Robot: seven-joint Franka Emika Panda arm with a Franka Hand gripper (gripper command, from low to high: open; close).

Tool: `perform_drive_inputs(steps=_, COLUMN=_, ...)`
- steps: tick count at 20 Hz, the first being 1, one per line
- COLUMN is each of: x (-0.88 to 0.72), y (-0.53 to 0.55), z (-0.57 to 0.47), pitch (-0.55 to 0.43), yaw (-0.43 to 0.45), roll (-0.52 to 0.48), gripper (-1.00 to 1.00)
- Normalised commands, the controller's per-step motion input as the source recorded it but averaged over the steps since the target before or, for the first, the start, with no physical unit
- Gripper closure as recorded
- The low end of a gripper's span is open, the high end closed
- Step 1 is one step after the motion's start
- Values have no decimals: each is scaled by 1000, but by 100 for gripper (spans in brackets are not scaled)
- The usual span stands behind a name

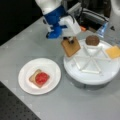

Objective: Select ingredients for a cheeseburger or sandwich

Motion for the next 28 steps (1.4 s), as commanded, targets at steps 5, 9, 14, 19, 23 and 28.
perform_drive_inputs(steps=5, x=675, y=-317, z=100, pitch=238, yaw=251, roll=28, gripper=100)
perform_drive_inputs(steps=9, x=549, y=-293, z=154, pitch=279, yaw=292, roll=18, gripper=100)
perform_drive_inputs(steps=14, x=530, y=-278, z=110, pitch=280, yaw=270, roll=12, gripper=100)
perform_drive_inputs(steps=19, x=556, y=-292, z=75, pitch=298, yaw=263, roll=8, gripper=100)
perform_drive_inputs(steps=23, x=524, y=-309, z=76, pitch=306, yaw=296, roll=11, gripper=100)
perform_drive_inputs(steps=28, x=539, y=-418, z=-45, pitch=280, yaw=345, roll=32, gripper=100)
